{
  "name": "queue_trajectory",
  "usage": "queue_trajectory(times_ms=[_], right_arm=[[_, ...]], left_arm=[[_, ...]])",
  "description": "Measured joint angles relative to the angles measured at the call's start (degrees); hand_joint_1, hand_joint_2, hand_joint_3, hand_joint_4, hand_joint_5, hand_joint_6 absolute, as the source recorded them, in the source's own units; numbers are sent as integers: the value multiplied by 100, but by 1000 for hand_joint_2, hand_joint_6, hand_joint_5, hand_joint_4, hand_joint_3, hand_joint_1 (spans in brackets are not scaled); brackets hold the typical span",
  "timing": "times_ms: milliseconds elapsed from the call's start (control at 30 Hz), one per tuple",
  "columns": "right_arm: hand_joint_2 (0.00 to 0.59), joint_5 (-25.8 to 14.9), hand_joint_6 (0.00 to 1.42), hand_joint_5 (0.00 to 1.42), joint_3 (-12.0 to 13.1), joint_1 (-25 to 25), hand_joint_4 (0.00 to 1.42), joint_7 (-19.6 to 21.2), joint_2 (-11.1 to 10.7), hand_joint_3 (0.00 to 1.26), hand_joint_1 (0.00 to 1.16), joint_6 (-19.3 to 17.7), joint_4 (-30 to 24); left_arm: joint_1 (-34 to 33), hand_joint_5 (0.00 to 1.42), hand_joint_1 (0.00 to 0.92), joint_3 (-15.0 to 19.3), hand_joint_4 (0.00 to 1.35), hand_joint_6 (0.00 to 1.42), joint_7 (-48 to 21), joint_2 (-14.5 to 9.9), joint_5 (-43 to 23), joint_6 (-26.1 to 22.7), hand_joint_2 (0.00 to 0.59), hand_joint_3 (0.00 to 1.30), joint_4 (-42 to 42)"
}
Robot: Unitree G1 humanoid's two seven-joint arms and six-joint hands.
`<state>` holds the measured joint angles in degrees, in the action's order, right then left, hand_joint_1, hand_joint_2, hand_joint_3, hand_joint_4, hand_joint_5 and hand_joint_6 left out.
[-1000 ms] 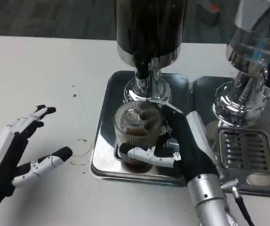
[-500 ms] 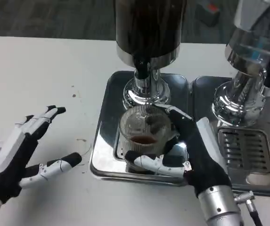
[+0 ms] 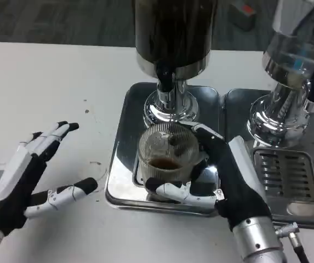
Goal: Grasp the cup under the faucet to collect the drink, then remove the cup.
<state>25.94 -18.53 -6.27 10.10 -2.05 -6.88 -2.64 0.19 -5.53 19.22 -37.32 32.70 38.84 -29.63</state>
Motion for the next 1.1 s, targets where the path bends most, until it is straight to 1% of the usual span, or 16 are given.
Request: queue_trajectory(times_ms=[233, 300, 433, 600, 700, 800, 900, 1100], right_arm=[[248, 0, 909, 689, -4, -2, 511, -44, -34, 410, 1075, 0, -18], [248, 0, 910, 692, -7, -2, 513, -46, -33, 411, 1075, 0, -17], [248, -1, 912, 696, -14, -1, 515, -46, -16, 411, 1076, 0, -17], [248, -51, 913, 697, -17, -1, 516, -48, 28, 411, 1076, 0, -14], [248, 3, 914, 698, -50, -2, 516, -53, 16, 411, 1076, 0, -25], [248, 4, 914, 698, -77, -11, 516, -108, -5, 411, 1076, 1, -139], [248, 4, 914, 698, -93, -100, 516, -199, -53, 411, 1076, 4, -416], [248, 5, 915, 703, -149, -441, 516, -441, -134, 411, 1074, 77, -893]], left_arm=[[159, 147, 0, 4, 0, 34, 2, 4, 128, -123, 103, 99, 159], [164, 97, 0, 12, 0, 5, 2, 5, 128, -185, 103, 59, 174], [162, 23, 0, 15, 0, 0, 1, 5, 128, -234, 105, 3, 174], [161, 0, 0, 13, 0, 0, -23, 8, 129, -357, 96, 0, 193], [199, 0, 0, 5, 0, 0, -92, -48, 241, -521, 93, 0, 438], [293, 0, 0, 5, 0, 0, -127, -128, 415, -634, 90, 0, 765], [573, 0, 0, 7, 0, 0, -202, -264, 618, -789, 89, 0, 1136], [1230, 0, 0, 51, 0, 0, -255, -389, 819, -991, 89, 0, 1735]])
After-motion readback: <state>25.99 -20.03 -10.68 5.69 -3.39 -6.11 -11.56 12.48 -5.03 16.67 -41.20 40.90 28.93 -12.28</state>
